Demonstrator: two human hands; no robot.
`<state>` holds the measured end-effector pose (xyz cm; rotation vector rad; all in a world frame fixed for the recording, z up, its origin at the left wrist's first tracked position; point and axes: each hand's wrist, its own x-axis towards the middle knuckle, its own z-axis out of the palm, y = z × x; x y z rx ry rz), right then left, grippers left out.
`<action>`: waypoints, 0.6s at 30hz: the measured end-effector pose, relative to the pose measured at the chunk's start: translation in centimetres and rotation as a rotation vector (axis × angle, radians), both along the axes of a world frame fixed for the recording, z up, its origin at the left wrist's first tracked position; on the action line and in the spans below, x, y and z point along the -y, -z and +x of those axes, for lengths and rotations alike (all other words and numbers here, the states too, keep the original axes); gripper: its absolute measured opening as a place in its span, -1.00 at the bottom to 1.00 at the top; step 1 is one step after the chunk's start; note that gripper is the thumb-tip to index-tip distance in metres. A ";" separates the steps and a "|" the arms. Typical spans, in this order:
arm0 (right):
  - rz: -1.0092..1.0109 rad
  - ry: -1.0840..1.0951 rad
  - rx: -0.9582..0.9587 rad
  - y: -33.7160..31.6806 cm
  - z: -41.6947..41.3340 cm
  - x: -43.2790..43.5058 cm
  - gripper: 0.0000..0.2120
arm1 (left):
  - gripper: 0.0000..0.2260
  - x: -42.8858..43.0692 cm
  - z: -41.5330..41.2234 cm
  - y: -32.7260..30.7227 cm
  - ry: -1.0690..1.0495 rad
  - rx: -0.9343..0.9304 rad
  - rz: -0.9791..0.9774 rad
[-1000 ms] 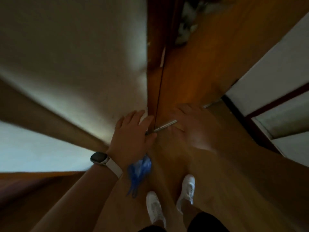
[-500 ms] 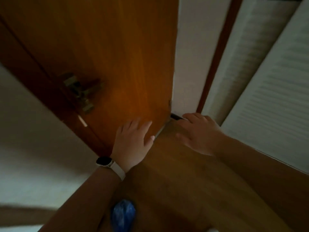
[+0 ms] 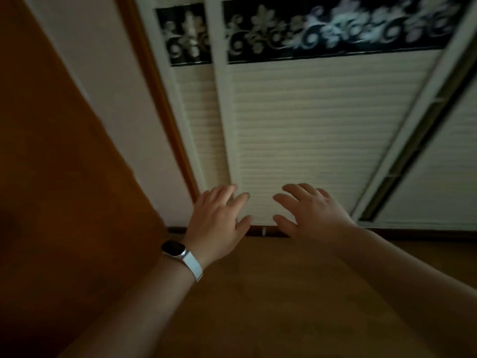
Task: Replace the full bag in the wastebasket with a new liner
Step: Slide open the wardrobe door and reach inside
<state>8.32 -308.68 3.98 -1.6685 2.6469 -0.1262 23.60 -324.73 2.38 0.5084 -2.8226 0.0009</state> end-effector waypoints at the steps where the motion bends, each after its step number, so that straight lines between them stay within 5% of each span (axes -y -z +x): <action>1: -0.004 0.051 -0.001 -0.3 -1.5 -1.7 -0.47 | -0.56 -0.9 -2.1 -0.3 0.049 -0.001 -0.004; 18: -0.067 0.837 -0.031 -1.0 -15.5 -23.7 -0.50 | -0.53 -16.8 -32.3 0.2 0.769 0.015 0.025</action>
